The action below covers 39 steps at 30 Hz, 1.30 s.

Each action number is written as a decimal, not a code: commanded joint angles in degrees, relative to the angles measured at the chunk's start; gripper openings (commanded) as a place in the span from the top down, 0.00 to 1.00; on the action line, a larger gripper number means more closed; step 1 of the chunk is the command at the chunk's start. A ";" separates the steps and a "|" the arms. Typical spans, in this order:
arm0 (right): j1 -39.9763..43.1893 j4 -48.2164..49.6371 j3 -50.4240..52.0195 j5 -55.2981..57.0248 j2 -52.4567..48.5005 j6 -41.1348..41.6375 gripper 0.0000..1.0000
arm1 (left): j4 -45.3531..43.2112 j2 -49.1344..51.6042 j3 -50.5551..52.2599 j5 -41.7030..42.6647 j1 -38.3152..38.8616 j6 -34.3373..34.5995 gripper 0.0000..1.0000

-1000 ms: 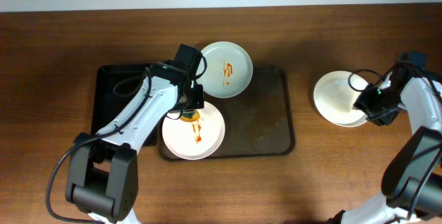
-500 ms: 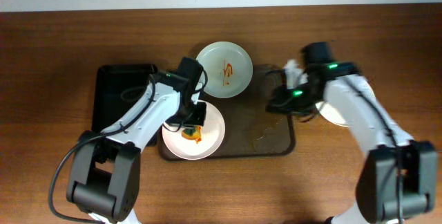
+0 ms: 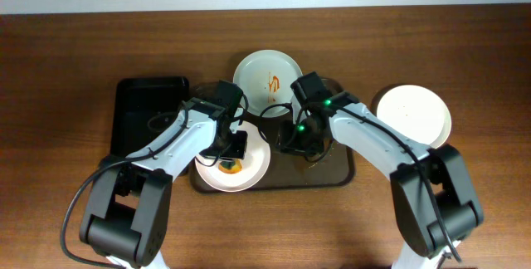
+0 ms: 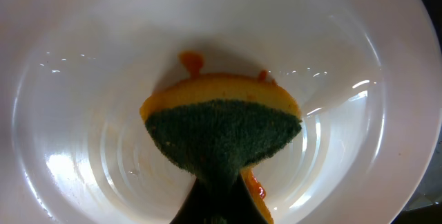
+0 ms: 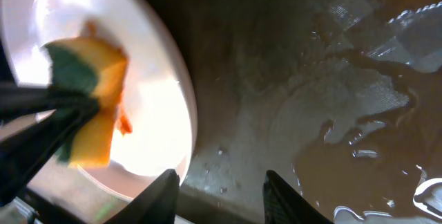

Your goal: Clean dirty plates on tray and stack at the side

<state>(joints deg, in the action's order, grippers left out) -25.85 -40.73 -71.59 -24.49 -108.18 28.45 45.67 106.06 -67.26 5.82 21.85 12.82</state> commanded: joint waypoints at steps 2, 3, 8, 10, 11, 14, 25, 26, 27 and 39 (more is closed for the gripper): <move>-0.13 0.96 0.31 0.74 -1.27 4.83 0.60 | -0.63 -0.70 0.50 0.90 0.13 -0.46 1.00; -0.13 0.94 0.31 0.72 -1.27 5.62 0.59 | -0.90 -0.70 0.50 1.31 0.13 -0.26 1.00; -0.07 0.48 0.31 0.72 -1.27 6.99 0.59 | -2.05 -0.72 0.37 7.15 0.11 -0.28 1.00; 0.04 0.26 0.31 0.70 -1.27 6.97 0.58 | 0.74 -0.72 -0.46 7.45 0.09 -0.31 1.00; 0.04 0.26 0.31 0.70 -1.27 6.97 0.56 | 2.01 -0.72 -0.85 7.30 0.04 -0.31 1.00; 0.02 0.22 0.31 -1.31 -1.27 6.32 0.54 | 5.79 -0.72 -3.04 9.79 0.00 -0.15 1.00; -0.02 -0.37 0.31 -2.08 -1.27 6.34 0.54 | -0.74 -0.66 -3.54 10.01 0.00 16.90 1.00; -0.02 -0.37 0.31 -2.08 -1.27 6.36 0.54 | -0.74 -0.66 -3.28 9.18 0.00 18.99 1.00; -0.02 -0.37 0.31 -2.08 -1.27 6.36 0.55 | -1.14 -0.66 -2.84 9.20 0.00 20.50 1.00; -0.13 -0.37 0.31 -2.08 -1.27 6.32 0.51 | -17.88 -0.66 10.58 7.67 0.02 31.56 1.00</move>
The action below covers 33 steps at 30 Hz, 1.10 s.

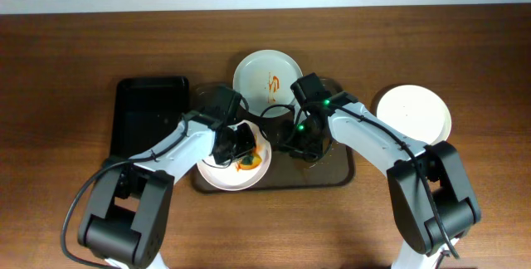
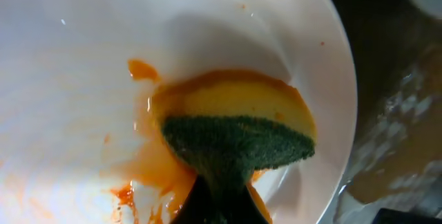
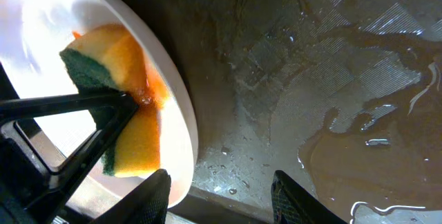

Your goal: Clean dirty plates on tray and stack at the side

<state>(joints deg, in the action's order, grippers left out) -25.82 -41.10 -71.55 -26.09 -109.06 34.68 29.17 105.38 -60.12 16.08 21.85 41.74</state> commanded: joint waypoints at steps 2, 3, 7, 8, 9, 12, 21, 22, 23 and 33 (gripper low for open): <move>-0.46 0.24 0.26 -0.37 -0.39 0.11 0.51 | -1.29 0.02 3.91 -5.03 0.00 2.62 1.00; -0.68 0.35 0.26 -0.26 -0.39 0.11 0.50 | -1.31 0.02 4.00 -5.51 0.00 2.60 1.00; -1.86 1.09 0.26 -0.17 -0.42 0.11 0.50 | -1.70 0.02 4.00 -5.62 0.00 2.60 1.00; -2.01 1.29 0.26 0.00 -0.50 0.13 0.50 | -1.70 0.02 4.00 -5.62 0.02 2.58 1.00; -2.10 1.33 0.26 0.31 -0.72 0.13 0.50 | -1.68 0.02 4.00 -5.62 0.00 2.56 1.00; -2.29 1.44 0.26 1.18 -1.90 0.35 0.51 | -1.70 0.02 4.00 -5.64 0.02 2.56 1.00; -2.73 3.39 0.26 1.09 -4.83 0.33 0.55 | -1.97 0.02 4.00 -5.86 0.02 2.58 1.00; -2.71 3.54 0.26 1.16 -4.83 0.35 0.56 | -1.97 0.02 4.00 -5.86 0.02 2.58 1.00; -2.71 3.56 0.26 1.38 -4.83 0.35 0.60 | -1.97 0.02 4.00 -5.86 0.02 2.58 1.00; -2.71 2.97 0.31 7.74 -4.92 7.30 0.70 | -2.16 0.02 4.00 -6.05 0.00 2.58 1.00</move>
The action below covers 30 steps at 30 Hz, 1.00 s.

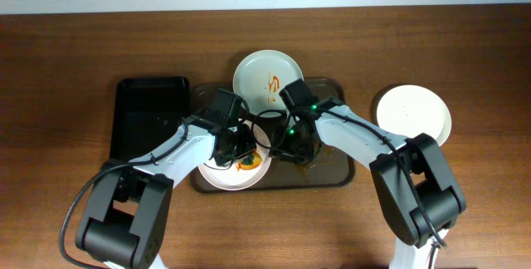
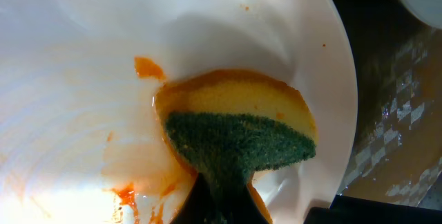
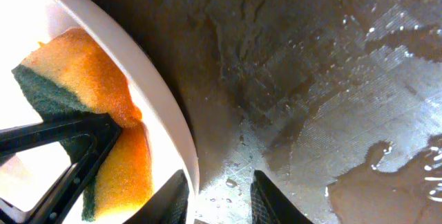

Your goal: Clean dirty plates on tray and stack at the side

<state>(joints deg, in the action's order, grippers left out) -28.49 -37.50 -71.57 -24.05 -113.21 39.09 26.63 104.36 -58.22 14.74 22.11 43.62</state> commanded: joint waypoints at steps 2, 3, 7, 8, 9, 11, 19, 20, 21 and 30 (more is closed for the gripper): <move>-0.07 -0.61 0.33 6.36 -0.76 3.26 0.70 | 0.37 1.05 2.10 -4.72 -0.26 0.72 1.00; -0.07 -0.66 0.33 6.64 -0.76 3.21 0.70 | 0.37 1.05 2.10 -4.70 -0.24 0.76 1.00; -0.04 -2.23 0.33 9.35 -0.76 4.37 0.71 | 0.39 1.05 2.10 -5.64 -0.26 2.23 1.00; 0.00 -3.04 0.33 10.58 -0.76 5.51 0.71 | 0.44 1.05 2.10 -6.60 -0.26 2.23 1.00; 0.02 -3.48 0.33 11.34 -0.76 5.62 0.71 | 0.57 1.05 2.10 -7.02 -0.26 2.23 1.00; 0.22 -4.37 0.33 12.57 -0.76 5.64 0.73 | 0.57 1.05 2.10 -7.10 -0.28 2.23 1.00; 3.13 -7.76 0.33 14.21 -0.76 3.06 0.76 | 0.83 1.05 2.10 -6.93 -3.34 3.69 1.00; 3.13 -7.98 0.33 14.23 -0.76 2.91 0.76 | 0.90 1.05 2.10 -5.97 -3.32 3.67 1.00; 3.13 -8.02 0.33 14.21 -0.76 2.93 0.76 | 1.03 1.05 2.10 -4.66 -3.02 3.67 1.00; 3.02 -7.98 0.33 14.19 -0.76 2.93 0.76 | -4.94 0.31 2.08 2.67 3.93 -2.58 1.00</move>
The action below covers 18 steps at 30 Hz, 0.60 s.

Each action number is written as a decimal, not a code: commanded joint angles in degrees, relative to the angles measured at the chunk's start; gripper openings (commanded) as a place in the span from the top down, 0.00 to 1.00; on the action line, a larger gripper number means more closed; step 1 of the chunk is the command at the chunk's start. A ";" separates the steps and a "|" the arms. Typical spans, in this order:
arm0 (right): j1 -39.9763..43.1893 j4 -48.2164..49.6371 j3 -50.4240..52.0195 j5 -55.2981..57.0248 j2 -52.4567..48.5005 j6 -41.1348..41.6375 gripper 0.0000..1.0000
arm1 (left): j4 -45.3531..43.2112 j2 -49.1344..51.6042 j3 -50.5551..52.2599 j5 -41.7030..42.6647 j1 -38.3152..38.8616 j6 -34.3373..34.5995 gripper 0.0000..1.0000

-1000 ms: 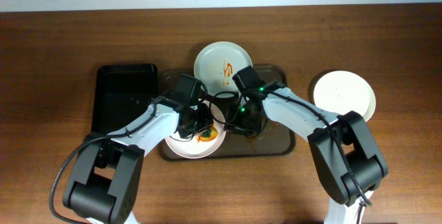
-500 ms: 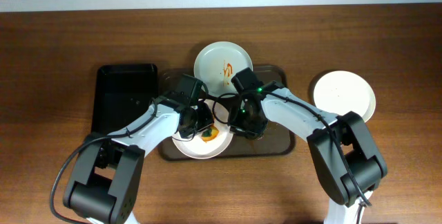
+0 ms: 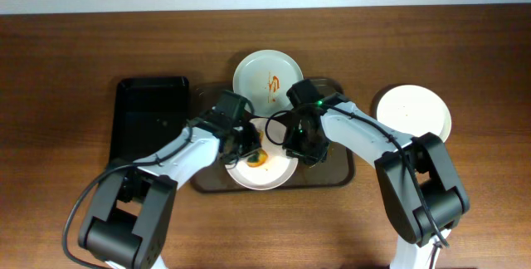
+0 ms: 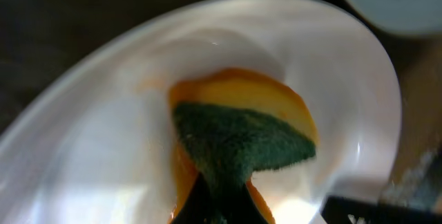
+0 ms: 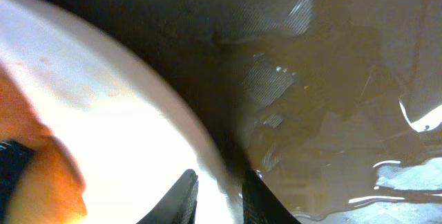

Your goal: Clean dirty plates on tray and stack at the side

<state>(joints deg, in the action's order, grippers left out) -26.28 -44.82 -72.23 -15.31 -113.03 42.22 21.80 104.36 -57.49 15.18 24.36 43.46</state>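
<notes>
A white dirty plate [image 3: 278,173] smeared with orange sauce lies at the front of the wet brown tray [image 3: 336,165]. My left gripper [image 3: 246,151] is shut on a yellow-and-green sponge [image 4: 242,131], pressed into the plate [image 4: 90,148] over an orange smear. My right gripper [image 5: 219,189] is shut on that plate's right rim [image 5: 207,148], one finger on each side; this view is blurred. A second dirty plate [image 3: 267,76] with an orange mark sits at the tray's back edge.
One clean white plate [image 3: 413,113] rests on the wooden table to the right of the tray. A black empty tray [image 3: 149,115] lies to the left. Puddles of water cover the brown tray's floor [image 5: 324,79].
The front plate has shifted to the right on the tray. My right gripper's fingers, then loosely astride the rim, now pinch it. The sponge stays in the plate, held by my left gripper.
At first the sponge was pressed in the plate's middle, my right gripper open beside the plate. Later the sponge sat near the right rim with sauce smeared about, and the right fingers straddled the rim. Now they grip it and the plate lies further right.
</notes>
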 commanded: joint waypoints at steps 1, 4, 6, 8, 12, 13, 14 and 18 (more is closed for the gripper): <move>0.81 -0.72 0.98 5.44 -0.94 -0.20 0.76 | -0.13 0.20 1.36 2.73 1.75 -2.14 1.00; 0.81 -0.87 0.98 5.25 -0.94 -0.20 0.76 | -0.15 0.17 1.36 5.38 1.90 -2.14 1.00; 0.81 -0.85 0.98 5.25 -0.94 -0.20 0.76 | -0.17 0.17 1.36 7.04 1.90 -2.14 1.00; 0.81 -0.87 0.98 5.27 -0.94 -0.20 0.76 | -0.11 0.17 1.36 8.96 1.90 -1.27 1.00; 0.81 -0.87 0.98 5.27 -0.94 -0.20 0.76 | 0.15 0.17 1.36 11.06 1.90 2.69 1.00; 0.81 -0.87 0.98 5.27 -0.94 -0.20 0.76 | 0.33 0.17 1.36 10.97 1.90 3.69 1.00; 0.81 -0.90 0.98 5.27 -0.94 -0.20 0.76 | 0.33 0.17 1.38 10.64 1.90 4.37 1.00; 0.81 -0.87 0.98 5.27 -0.94 -0.20 0.76 | 0.09 0.17 2.08 5.97 2.40 5.29 1.00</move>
<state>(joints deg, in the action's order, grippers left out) -26.22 -44.99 -72.27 -14.81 -112.99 42.02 21.85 104.36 -56.80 23.42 25.96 46.41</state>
